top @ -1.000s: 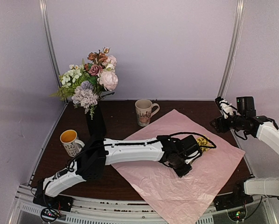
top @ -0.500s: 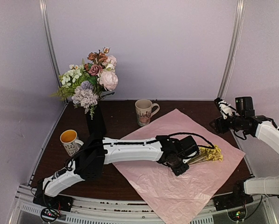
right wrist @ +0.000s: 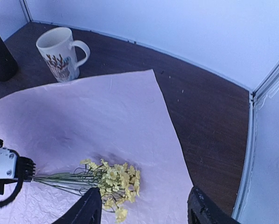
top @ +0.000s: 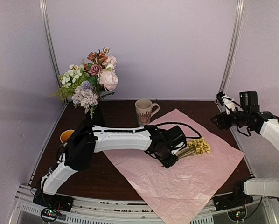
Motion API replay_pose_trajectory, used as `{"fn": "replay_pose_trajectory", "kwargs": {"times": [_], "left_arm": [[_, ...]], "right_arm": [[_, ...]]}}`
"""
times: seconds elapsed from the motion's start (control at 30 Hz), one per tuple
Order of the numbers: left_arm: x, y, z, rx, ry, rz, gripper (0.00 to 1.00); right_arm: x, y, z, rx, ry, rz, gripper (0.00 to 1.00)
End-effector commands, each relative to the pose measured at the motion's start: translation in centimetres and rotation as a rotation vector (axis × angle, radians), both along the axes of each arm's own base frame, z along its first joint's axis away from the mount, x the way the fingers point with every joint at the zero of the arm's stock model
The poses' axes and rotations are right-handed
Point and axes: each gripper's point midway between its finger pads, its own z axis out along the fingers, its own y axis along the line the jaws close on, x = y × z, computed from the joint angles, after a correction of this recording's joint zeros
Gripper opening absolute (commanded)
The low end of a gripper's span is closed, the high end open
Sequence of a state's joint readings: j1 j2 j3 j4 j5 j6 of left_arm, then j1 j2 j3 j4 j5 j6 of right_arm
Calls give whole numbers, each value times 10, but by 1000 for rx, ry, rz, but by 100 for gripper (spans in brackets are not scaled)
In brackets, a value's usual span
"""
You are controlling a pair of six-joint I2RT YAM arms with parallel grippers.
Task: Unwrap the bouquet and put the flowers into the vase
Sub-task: Pick up the fake flower from the flattened wrapping paper, then pass from the left arm to the right
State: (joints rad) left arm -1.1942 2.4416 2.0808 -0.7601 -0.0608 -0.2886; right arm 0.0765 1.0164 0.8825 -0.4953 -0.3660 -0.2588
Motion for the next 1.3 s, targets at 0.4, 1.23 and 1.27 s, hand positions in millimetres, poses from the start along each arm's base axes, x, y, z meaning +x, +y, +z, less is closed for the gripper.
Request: {"fn": "replay_pose_trajectory", "kwargs": {"times": [0.4,1.23,1.27], "left_arm": [[73,15,271,-735,-179,126,0],[45,42,358,-1426,-125,149,0],[44,43,362,-1442,-125,145,0]], "right_arm": [[-61,59,93,313,-105,312,64],[-42,166,148,592,-113,606,66],[-44,171,147,593,-103,619,65]]}}
